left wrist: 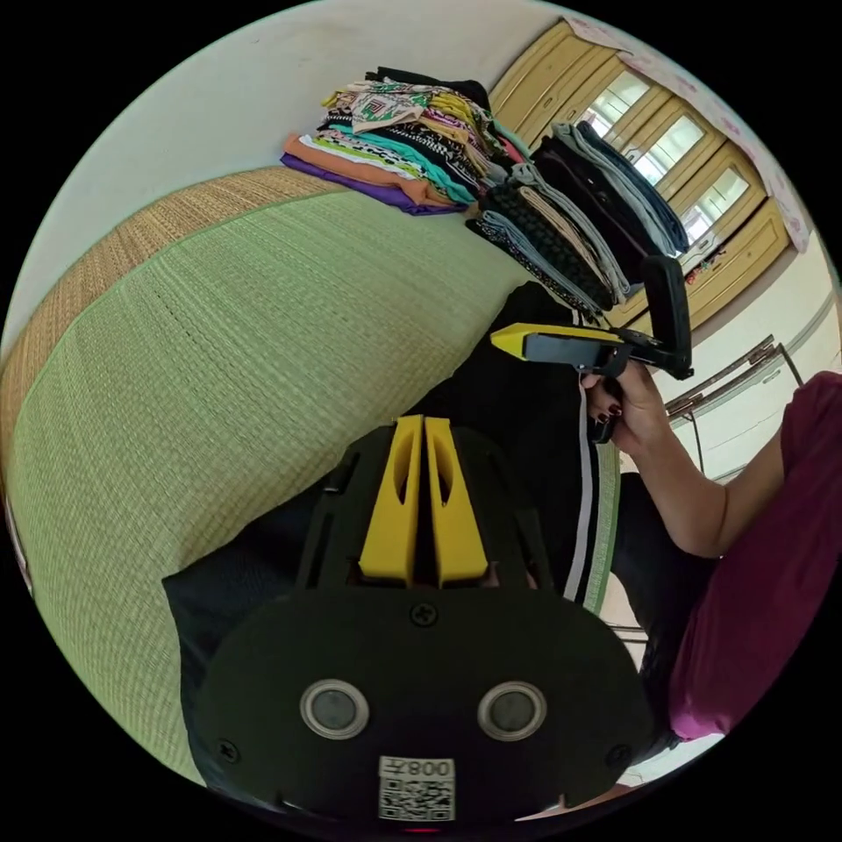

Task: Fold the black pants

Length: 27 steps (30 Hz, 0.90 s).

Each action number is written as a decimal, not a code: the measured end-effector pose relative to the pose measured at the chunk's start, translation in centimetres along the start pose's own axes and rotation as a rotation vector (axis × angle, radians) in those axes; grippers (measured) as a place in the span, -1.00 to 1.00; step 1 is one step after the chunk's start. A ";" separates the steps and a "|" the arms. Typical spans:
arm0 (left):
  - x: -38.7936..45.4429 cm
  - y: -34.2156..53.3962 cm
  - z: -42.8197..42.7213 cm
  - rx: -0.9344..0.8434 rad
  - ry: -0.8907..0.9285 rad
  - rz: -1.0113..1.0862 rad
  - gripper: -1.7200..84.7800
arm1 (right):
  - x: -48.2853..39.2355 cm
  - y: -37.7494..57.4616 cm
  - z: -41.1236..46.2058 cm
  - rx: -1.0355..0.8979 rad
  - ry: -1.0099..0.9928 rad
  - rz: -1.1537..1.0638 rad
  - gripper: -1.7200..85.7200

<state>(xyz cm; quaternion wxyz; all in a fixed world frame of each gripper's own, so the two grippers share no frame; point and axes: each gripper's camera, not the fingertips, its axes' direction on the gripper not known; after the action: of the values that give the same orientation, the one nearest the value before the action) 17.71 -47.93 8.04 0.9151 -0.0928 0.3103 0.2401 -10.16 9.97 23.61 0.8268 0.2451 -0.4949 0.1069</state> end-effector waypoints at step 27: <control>7.0 -6.2 12.2 -0.026 -0.124 0.118 -0.95 | 1.0 1.1 -4.0 0.008 -0.123 -0.092 -0.83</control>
<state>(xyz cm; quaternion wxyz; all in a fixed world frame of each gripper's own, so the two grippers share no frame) 32.00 -46.73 13.55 0.9156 -0.0709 0.2547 0.3030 -7.03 12.91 23.26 0.7978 0.2769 -0.5327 0.0552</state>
